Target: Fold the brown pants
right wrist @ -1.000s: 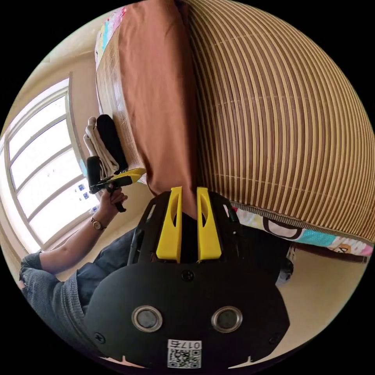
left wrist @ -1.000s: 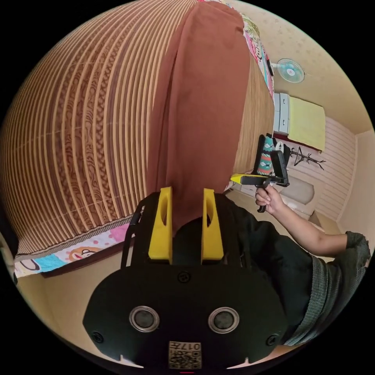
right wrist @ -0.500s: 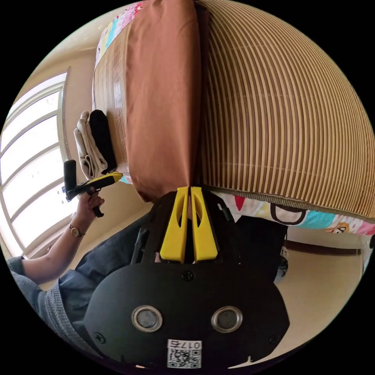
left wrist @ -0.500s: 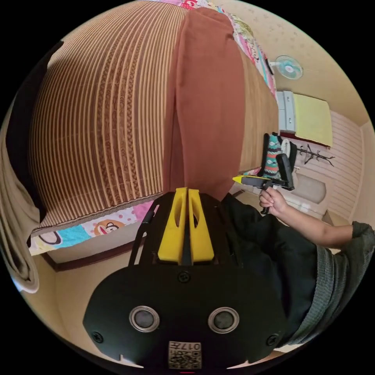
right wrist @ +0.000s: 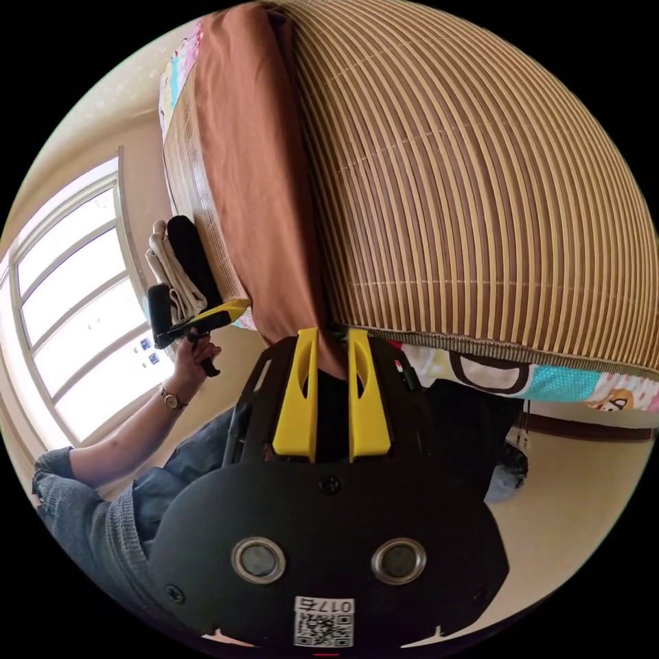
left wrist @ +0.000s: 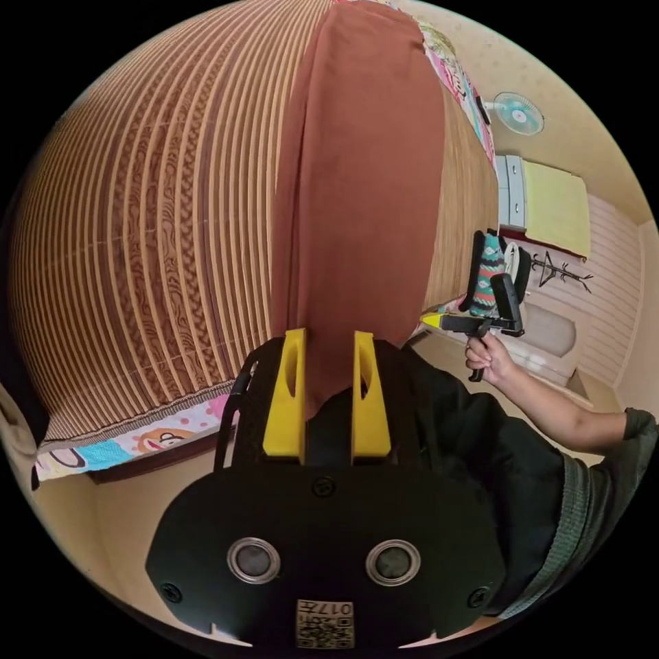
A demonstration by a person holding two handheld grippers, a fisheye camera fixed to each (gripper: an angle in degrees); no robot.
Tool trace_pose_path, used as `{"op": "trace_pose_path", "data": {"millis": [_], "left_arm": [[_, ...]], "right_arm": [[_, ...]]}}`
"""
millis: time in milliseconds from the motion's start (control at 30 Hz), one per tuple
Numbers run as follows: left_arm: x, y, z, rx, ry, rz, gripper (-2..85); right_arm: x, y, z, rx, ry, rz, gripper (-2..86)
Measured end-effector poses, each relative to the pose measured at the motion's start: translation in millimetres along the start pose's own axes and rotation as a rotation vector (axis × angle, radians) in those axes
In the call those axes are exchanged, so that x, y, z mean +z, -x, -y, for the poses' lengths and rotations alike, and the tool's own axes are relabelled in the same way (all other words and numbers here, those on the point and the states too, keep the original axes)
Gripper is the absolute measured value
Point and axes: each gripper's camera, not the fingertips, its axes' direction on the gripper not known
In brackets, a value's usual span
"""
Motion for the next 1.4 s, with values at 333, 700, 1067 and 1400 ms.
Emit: {"op": "trace_pose_path", "data": {"millis": [333, 700, 1067, 1400], "left_arm": [[0.4, -16.5, -36.9, 0.075, 0.023, 0.101, -0.6], [35.7, 35.1, 11.0, -0.098, -0.067, 0.041, 4.4], [46.6, 17.9, 3.8, -0.087, -0.161, 0.174, 8.4], [81.0, 27.2, 23.7, -0.158, -0.107, 0.215, 5.2]], "right_arm": [[13.4, 26.0, -7.0, -0.041, -0.005, 0.007, 2.1], [14.6, 23.7, -0.7, 0.009, -0.003, -0.017, 1.6], [13.1, 43.5, -1.2, 0.017, -0.007, -0.028, 1.6], [15.7, 50.2, -1.9, 0.039, -0.031, -0.012, 1.4]]}}
